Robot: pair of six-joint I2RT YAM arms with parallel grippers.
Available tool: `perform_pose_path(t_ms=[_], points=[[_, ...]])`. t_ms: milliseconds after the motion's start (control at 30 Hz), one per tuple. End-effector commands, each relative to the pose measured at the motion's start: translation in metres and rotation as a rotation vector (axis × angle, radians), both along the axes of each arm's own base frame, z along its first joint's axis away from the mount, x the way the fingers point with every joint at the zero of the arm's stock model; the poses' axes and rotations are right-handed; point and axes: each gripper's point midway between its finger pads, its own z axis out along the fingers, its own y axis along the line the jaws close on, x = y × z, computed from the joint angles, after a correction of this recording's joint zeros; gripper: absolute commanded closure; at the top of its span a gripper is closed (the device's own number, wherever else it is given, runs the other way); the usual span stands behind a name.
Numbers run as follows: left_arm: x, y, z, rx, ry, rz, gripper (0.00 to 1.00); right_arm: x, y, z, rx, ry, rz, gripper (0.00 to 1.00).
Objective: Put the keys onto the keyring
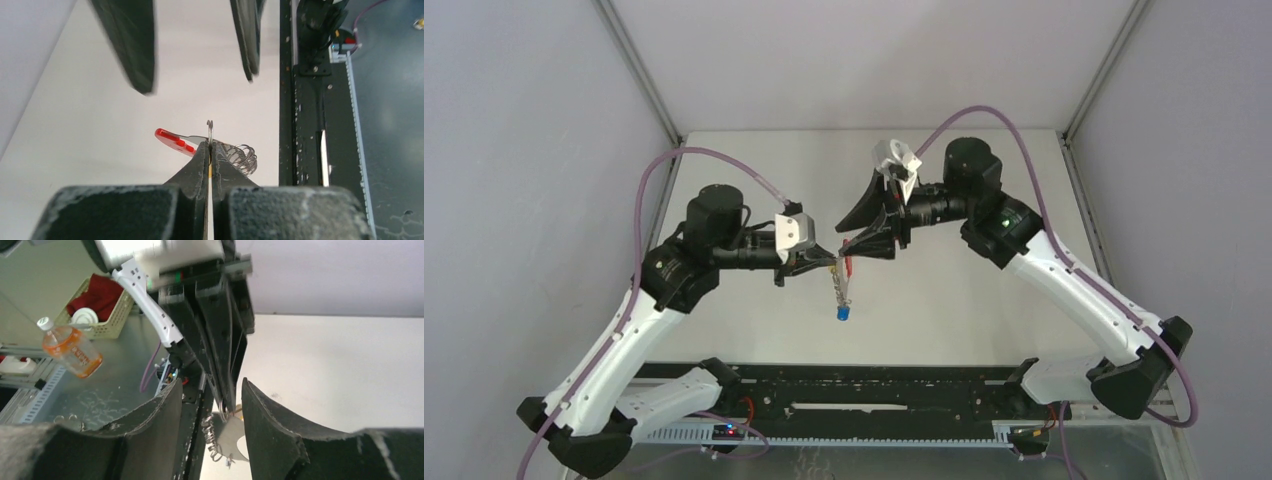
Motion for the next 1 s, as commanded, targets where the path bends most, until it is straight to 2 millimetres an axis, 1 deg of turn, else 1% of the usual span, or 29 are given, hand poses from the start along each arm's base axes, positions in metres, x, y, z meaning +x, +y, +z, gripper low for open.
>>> perform_pose_path(t_ms=[0,67,100,233,333,533,667,833,967], points=[[0.009,0.007,0.013,0.050,-0.090,0.021,1.00,0.020,-0.007,-0.009,-0.181,-0.009,-0.103,0.44],[0.010,0.007,0.015,0.053,-0.089,0.021,1.00,0.027,-0.007,-0.016,-0.262,-0.024,-0.132,0.49],[0.010,0.007,0.016,0.055,-0.088,0.020,1.00,0.027,-0.008,-0.020,-0.297,-0.036,-0.131,0.51],[0.009,0.005,0.017,0.059,-0.063,0.017,1.00,0.022,-0.008,-0.024,-0.363,-0.073,-0.107,0.55],[0.008,0.004,0.018,0.054,-0.053,0.008,1.00,0.020,-0.005,-0.023,-0.372,-0.088,-0.087,0.57],[0.008,0.004,0.017,0.056,-0.045,0.012,1.00,0.016,0.011,-0.030,-0.394,-0.098,-0.044,0.64],[0.009,0.004,0.016,0.059,-0.047,0.011,1.00,0.013,0.017,-0.032,-0.391,-0.103,-0.031,0.68],[0.008,0.004,0.019,0.049,-0.053,0.009,1.00,0.014,0.020,-0.033,-0.391,-0.104,-0.027,0.76],[0.007,0.004,0.020,0.045,-0.052,0.004,1.00,0.013,0.021,-0.036,-0.396,-0.099,-0.018,0.86]])
